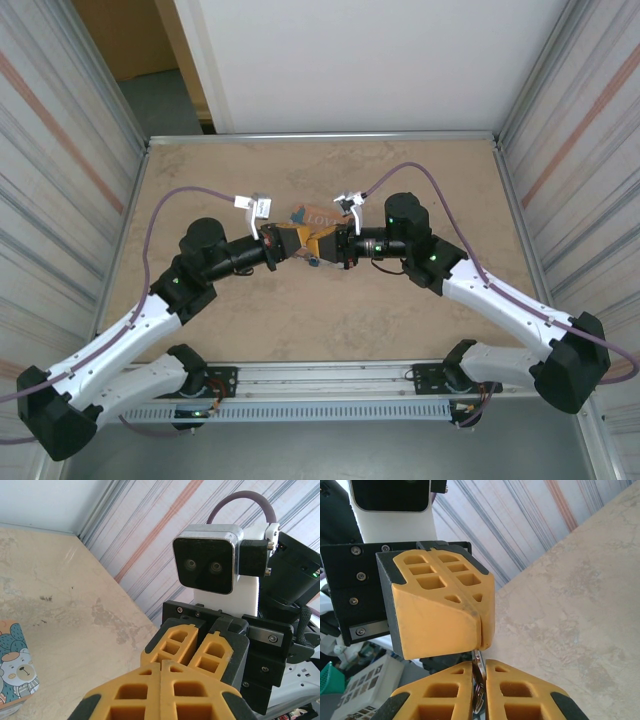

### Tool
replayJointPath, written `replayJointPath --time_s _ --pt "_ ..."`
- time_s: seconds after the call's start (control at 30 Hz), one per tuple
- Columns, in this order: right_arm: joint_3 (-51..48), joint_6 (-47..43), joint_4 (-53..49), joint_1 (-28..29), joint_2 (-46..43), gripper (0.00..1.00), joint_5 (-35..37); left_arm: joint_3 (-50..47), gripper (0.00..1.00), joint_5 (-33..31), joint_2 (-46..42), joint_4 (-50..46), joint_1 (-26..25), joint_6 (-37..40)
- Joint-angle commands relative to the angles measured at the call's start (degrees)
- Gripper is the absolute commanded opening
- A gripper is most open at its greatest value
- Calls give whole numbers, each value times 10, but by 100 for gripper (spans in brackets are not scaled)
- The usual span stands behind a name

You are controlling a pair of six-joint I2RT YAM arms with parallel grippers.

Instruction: Unlock a padlock with a key

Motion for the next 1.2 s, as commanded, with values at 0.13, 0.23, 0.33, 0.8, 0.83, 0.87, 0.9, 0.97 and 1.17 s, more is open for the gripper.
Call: replayJointPath --time_s 0.13,0.23,0.33,0.8,0.83,0.87,0.9,0.97,1.17 --pt "4 5 -5 -7 -18 12 10 -7 0 -15 -19 14 -3 -2" --pt "3 6 -6 -10 -22 12 11 -8 0 -15 -20 13 -3 -3" --pt "2 5 -8 -11 -25 12 11 -9 0 -16 -21 12 -3 -1" --pt "-4 8 -14 -21 -34 11 15 -12 0 -18 -24 14 -3 -3" --pt "-4 8 -14 -22 -34 11 15 -12 0 -17 -24 14 -3 -2" --pt "-4 8 -16 -22 -34 11 16 -12 0 -17 -23 15 -3 -2" --pt "-4 8 -16 -23 -34 10 15 -12 0 -17 -23 15 -3 -2" --pt "-5 8 -17 -24 -34 8 16 -13 0 -17 -23 15 -3 -2" --pt "0 4 -26 -25 -33 0 14 -12 12 -15 -22 18 -3 -3"
